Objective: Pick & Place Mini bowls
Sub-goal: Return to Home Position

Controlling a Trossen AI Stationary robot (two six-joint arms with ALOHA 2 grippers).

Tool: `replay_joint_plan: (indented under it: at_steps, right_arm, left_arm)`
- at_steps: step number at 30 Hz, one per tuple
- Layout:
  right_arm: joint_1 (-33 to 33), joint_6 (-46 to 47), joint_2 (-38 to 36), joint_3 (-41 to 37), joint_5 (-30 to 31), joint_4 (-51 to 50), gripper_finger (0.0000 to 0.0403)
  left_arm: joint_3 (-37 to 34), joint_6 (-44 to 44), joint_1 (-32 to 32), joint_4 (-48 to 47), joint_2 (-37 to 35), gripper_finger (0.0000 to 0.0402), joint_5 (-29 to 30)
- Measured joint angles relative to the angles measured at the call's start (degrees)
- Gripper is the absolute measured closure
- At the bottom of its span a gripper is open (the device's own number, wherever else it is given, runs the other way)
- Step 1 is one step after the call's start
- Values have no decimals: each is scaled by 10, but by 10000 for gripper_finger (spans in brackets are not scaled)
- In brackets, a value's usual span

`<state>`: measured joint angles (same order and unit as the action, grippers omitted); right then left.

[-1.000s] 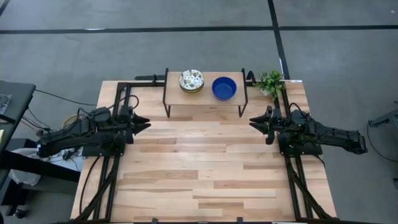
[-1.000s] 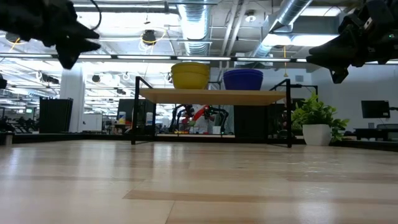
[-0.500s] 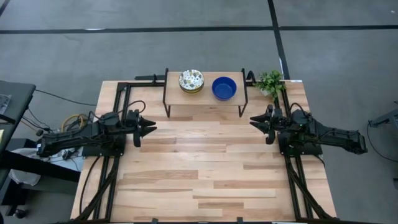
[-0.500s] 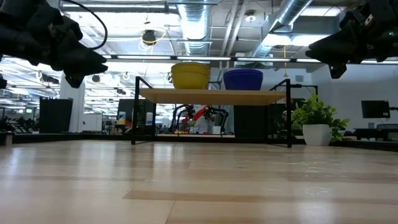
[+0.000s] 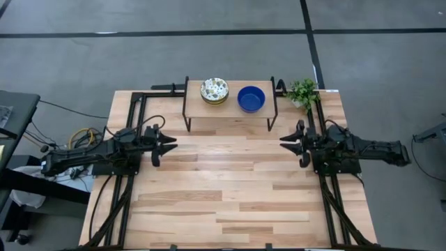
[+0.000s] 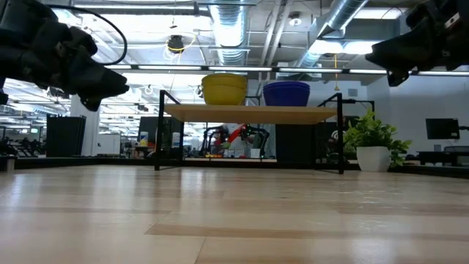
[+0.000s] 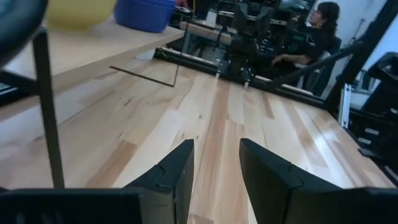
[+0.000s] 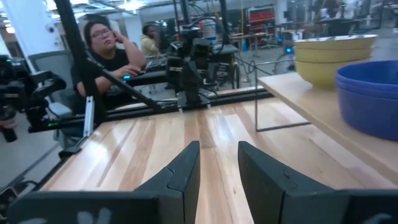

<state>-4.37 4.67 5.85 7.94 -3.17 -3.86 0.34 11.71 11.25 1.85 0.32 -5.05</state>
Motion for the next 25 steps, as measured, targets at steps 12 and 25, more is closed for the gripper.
replay_joint_plan:
  at_steps: [12,25]
  right_arm:
    - [6,-7,-57,0,1,-9,305]
    - [6,-2,-57,-26,1,-3,305]
  left_arm:
    - [9,-8,0,-7,0,275,-14]
    - [9,-12,0,-9,2,275,-41]
